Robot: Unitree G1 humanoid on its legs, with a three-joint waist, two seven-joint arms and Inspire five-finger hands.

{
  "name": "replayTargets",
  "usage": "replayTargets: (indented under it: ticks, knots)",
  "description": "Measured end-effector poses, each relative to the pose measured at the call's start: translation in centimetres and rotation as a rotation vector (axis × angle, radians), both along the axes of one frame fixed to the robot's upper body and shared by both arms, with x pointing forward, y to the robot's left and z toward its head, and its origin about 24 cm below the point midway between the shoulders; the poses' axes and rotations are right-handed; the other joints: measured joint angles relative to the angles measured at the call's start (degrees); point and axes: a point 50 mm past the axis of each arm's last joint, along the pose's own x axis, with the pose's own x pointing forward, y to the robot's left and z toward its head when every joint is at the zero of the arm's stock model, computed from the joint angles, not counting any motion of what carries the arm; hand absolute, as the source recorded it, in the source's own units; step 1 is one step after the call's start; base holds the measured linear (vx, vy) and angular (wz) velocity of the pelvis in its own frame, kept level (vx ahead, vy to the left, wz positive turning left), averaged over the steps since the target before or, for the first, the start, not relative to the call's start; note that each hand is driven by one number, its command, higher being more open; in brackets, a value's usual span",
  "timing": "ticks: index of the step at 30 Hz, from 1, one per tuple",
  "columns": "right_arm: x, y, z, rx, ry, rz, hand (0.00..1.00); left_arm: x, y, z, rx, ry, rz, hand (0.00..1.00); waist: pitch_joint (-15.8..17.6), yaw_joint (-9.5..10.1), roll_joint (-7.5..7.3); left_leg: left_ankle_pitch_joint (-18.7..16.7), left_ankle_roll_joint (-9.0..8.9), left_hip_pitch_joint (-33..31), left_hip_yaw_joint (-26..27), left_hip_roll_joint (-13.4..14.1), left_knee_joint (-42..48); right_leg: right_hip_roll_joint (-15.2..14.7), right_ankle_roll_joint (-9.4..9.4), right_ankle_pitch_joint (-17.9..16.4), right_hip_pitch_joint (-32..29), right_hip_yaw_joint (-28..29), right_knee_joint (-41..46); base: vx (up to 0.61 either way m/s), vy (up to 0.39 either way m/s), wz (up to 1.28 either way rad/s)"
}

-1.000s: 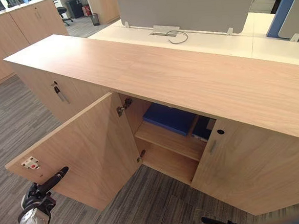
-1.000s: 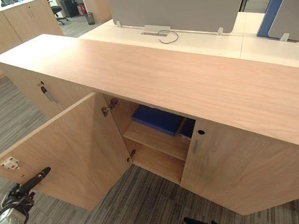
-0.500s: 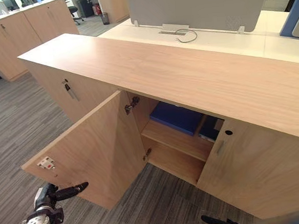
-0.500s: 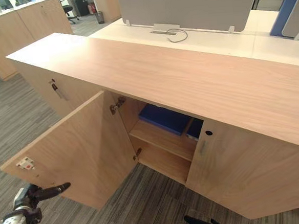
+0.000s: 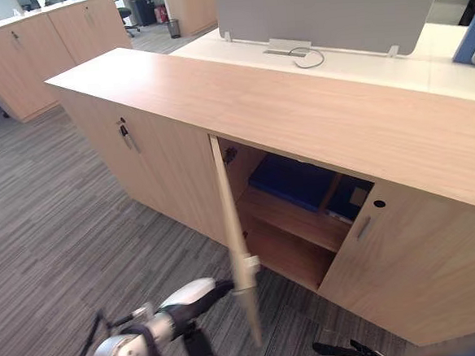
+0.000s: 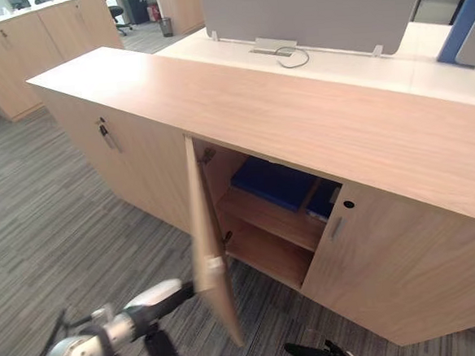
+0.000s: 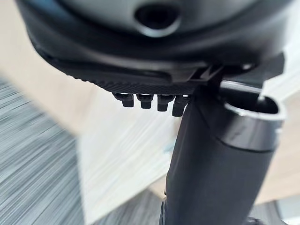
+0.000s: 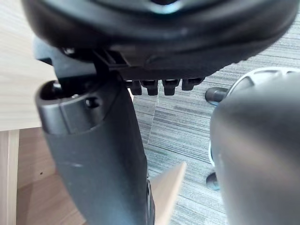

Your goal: Walk over to the cabinet, pick up the folder, carry it to the office cabinet, place the folder inside the office cabinet, then close the office cabinet door

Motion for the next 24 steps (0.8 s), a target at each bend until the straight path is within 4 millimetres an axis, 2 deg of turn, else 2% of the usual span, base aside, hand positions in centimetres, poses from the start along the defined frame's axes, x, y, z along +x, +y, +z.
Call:
replayTargets:
  ticks: [1, 3, 5, 9, 12, 15, 18, 19, 21, 23, 24]
  knots:
    - [-0.1, 0.0, 0.0, 0.002, 0.006, -0.001, 1.00, 0.1, -1.0, 1.1, -0.037, -0.061, -0.045, 1.00, -0.23, -0.22, -0.24, 0.01, 0.02, 0.04, -0.03, -0.06, 0.00, -0.08, 0.02, 0.01, 0.01, 0.01, 0.06, -0.04, 0.027, -0.01]
    - [-0.6, 0.0, -0.1, 0.005, 0.025, -0.002, 1.00, -0.1, -3.8, 4.6, -0.172, -0.249, -0.202, 1.00, -0.45, -1.64, -0.19, 0.01, 0.01, 0.32, -0.20, -0.23, 0.00, -0.31, 0.01, 0.01, 0.14, 0.09, 0.38, -0.04, 0.017, -0.01]
    - [-1.1, -0.4, -0.1, -0.001, 0.040, 0.002, 1.00, -0.5, -4.8, 5.9, -0.213, -0.306, -0.288, 1.00, -0.61, -2.10, 0.36, -0.03, -0.03, 0.48, -0.09, -0.24, -0.01, -0.34, -0.12, -0.02, 0.14, 0.26, 0.39, -0.04, 0.010, -0.03]
    - [-2.3, -1.0, -0.1, -0.004, 0.078, 0.001, 1.00, -1.0, -5.2, 5.5, -0.211, -0.257, -0.317, 1.00, -1.14, -2.93, 2.14, 0.05, 0.04, 0.56, 0.11, 0.00, -0.01, -0.06, -0.09, 0.01, 0.03, 0.23, 0.18, 0.00, 0.000, 0.00]
    - [-2.5, -1.1, -0.2, -0.003, 0.088, 0.002, 1.00, -1.1, -5.4, 5.4, -0.239, -0.223, -0.314, 1.00, -1.31, -3.01, 2.28, 0.05, 0.04, 0.58, 0.29, 0.41, -0.01, 0.38, -0.29, -0.12, 0.08, 0.35, -0.03, -0.01, -0.022, -0.03]
    - [-2.5, -0.9, -0.2, 0.002, 0.090, 0.001, 1.00, -1.2, -5.7, 4.9, -0.339, -0.154, -0.257, 1.00, -1.28, -3.16, 1.89, 0.29, 0.18, 0.74, 0.73, 0.86, -0.01, 0.80, -0.26, 0.00, -0.02, 0.76, -0.24, 0.01, -0.026, -0.07]
    - [-2.4, -0.8, -0.2, 0.009, 0.092, 0.001, 1.00, -0.3, -5.9, 3.4, -0.421, -0.063, -0.145, 1.00, -1.07, -3.23, 1.09, 0.23, 0.01, 1.31, 1.24, 1.19, -0.01, 1.24, -0.46, -0.09, 0.11, 1.08, -0.49, 0.00, -0.017, -0.11]
    - [-2.4, -0.7, -0.3, 0.012, 0.094, 0.002, 1.00, 0.1, -5.9, 2.1, -0.445, -0.006, -0.090, 1.00, -0.95, -3.23, 0.73, 0.08, -0.20, 1.93, 1.83, 1.43, -0.02, 1.45, -0.61, -0.19, 0.40, 1.82, -0.55, -0.01, -0.018, -0.27]
    - [-2.3, -0.6, -0.3, 0.016, 0.097, 0.009, 1.00, 0.8, -5.6, -0.8, -0.480, 0.118, 0.040, 1.00, -0.97, -3.46, 0.42, -0.19, -0.55, 2.56, 2.67, 1.73, -0.02, 1.70, -0.79, -0.31, 0.55, 2.52, -0.67, -0.01, -0.014, -0.27]
    - [-1.9, -0.5, -0.3, 0.020, 0.093, 0.012, 1.00, 1.7, -4.3, -5.4, -0.565, 0.309, 0.309, 1.00, -1.04, -3.99, 0.35, -1.23, -1.19, 1.92, 3.83, 2.32, 1.13, 1.97, -1.07, -0.48, -0.22, 3.62, -0.87, -0.02, -0.012, -0.23]
    - [-1.7, -0.4, -0.3, 0.022, 0.089, 0.012, 1.00, 2.0, -3.1, -7.6, -0.624, 0.397, 0.469, 1.00, -0.86, -4.52, 0.06, -3.17, -1.34, -0.23, 3.99, 3.11, 5.05, 2.14, -1.20, -0.49, -0.86, 3.87, -0.79, -0.03, -0.056, -0.22]
